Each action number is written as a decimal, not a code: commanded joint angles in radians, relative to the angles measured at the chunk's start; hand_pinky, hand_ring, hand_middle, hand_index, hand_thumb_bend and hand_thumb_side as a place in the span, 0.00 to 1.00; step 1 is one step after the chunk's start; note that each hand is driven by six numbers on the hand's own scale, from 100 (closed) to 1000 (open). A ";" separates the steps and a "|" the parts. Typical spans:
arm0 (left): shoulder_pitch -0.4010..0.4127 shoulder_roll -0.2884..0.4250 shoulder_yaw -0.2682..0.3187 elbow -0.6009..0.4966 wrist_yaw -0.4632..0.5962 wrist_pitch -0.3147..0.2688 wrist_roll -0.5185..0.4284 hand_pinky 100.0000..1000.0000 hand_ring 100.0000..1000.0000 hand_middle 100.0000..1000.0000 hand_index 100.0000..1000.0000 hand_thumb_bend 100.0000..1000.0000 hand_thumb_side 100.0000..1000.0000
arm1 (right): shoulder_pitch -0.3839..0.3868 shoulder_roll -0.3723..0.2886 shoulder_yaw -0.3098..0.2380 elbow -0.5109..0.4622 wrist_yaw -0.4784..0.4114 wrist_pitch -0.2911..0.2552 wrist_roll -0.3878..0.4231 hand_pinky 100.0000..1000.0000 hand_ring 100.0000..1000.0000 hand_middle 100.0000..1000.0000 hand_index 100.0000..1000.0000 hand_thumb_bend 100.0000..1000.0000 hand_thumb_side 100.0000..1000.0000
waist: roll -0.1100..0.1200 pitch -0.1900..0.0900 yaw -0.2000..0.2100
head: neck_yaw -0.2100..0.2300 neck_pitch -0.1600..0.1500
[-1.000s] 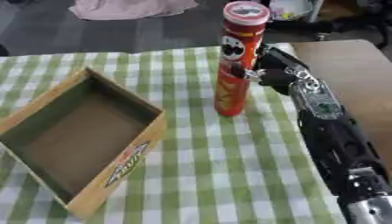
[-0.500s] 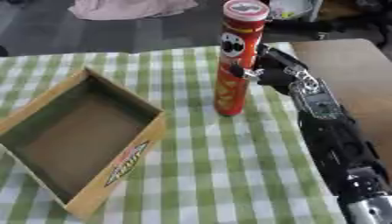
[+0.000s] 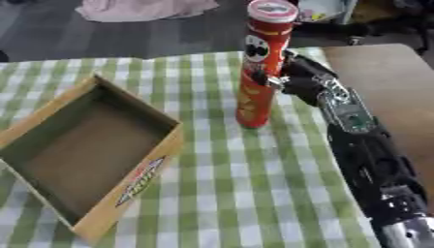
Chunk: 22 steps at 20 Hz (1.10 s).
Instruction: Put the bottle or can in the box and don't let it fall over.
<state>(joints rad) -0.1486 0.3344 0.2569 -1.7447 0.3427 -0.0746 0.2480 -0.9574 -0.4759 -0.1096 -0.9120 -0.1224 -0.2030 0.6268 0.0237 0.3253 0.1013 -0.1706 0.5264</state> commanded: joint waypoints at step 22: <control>-0.008 0.010 0.014 -0.010 0.008 0.006 0.000 1.00 0.58 0.83 0.74 0.00 0.66 | -0.025 0.007 0.004 -0.035 -0.054 -0.003 0.021 0.78 1.00 1.00 1.00 0.41 0.29 | 0.000 -0.019 0.008 | -0.006 -0.002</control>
<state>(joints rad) -0.1492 0.3266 0.2573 -1.7443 0.3505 -0.0704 0.2475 -0.9587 -0.4537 -0.1067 -0.9231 -0.1796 -0.2086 0.6494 0.0223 0.3253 0.1068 -0.1758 0.5264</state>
